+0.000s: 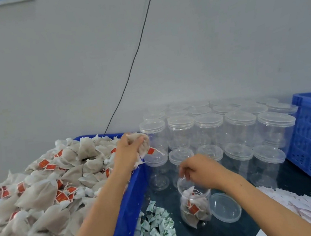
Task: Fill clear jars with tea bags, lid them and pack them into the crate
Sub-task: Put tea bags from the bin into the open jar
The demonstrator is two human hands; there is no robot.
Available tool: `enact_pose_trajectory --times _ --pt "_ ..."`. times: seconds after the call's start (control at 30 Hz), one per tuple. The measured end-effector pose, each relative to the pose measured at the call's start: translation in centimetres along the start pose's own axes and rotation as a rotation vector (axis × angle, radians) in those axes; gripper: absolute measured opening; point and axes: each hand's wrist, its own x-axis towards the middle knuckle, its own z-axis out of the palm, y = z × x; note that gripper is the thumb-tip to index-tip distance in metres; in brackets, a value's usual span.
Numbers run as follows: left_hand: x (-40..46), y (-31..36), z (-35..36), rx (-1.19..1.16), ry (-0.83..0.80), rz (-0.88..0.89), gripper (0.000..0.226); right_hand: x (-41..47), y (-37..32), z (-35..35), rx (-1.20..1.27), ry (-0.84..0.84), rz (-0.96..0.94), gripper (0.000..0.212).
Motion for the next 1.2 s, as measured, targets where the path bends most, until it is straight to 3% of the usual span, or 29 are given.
enact_pose_trajectory --times 0.1,0.27,0.4,0.47,0.53,0.63,0.7,0.77,0.87,0.93,1.07,1.2 --pt "1.3 0.5 -5.1 0.299 0.185 0.194 0.015 -1.0 -0.4 0.0 0.078 0.15 -0.033 0.035" --pt "1.8 -3.2 -10.9 0.908 0.463 0.081 0.017 -2.0 -2.3 1.5 0.369 0.189 -0.086 0.041" --pt "1.4 -2.6 -10.3 1.291 0.282 -0.102 0.027 -1.8 -2.9 3.1 0.422 0.193 -0.05 0.04" --pt "1.2 -1.8 -9.4 1.359 0.191 -0.133 0.033 -1.6 -2.6 3.4 0.449 0.205 -0.018 0.042" --pt "0.7 -1.0 -8.4 1.373 0.224 -0.107 0.039 -1.5 -2.0 3.2 0.498 0.229 0.004 0.044" --pt "-0.2 0.5 -5.3 1.188 0.397 0.255 0.04 -1.5 -0.8 2.6 0.574 0.28 0.037 0.044" --pt "-1.4 1.4 -2.3 1.007 0.269 0.463 0.03 -1.5 0.0 2.2 0.601 0.318 0.062 0.043" --pt "-3.0 0.8 1.1 1.07 0.005 0.462 0.022 -1.7 0.7 1.9 0.621 0.349 0.077 0.041" --pt "-5.0 -2.5 4.5 1.419 -0.306 0.25 0.028 -2.2 1.8 1.7 0.655 0.37 0.118 0.044" --pt "-6.0 -5.3 5.2 1.514 -0.438 0.048 0.036 -2.8 2.5 1.8 0.677 0.391 0.153 0.045" --pt "-7.7 -9.4 4.8 1.493 -0.524 -0.209 0.043 -4.0 4.4 2.2 0.694 0.423 0.211 0.047" --pt "-7.7 -10.5 4.3 1.316 -0.52 -0.264 0.053 -4.7 6.0 2.6 0.714 0.443 0.257 0.045"
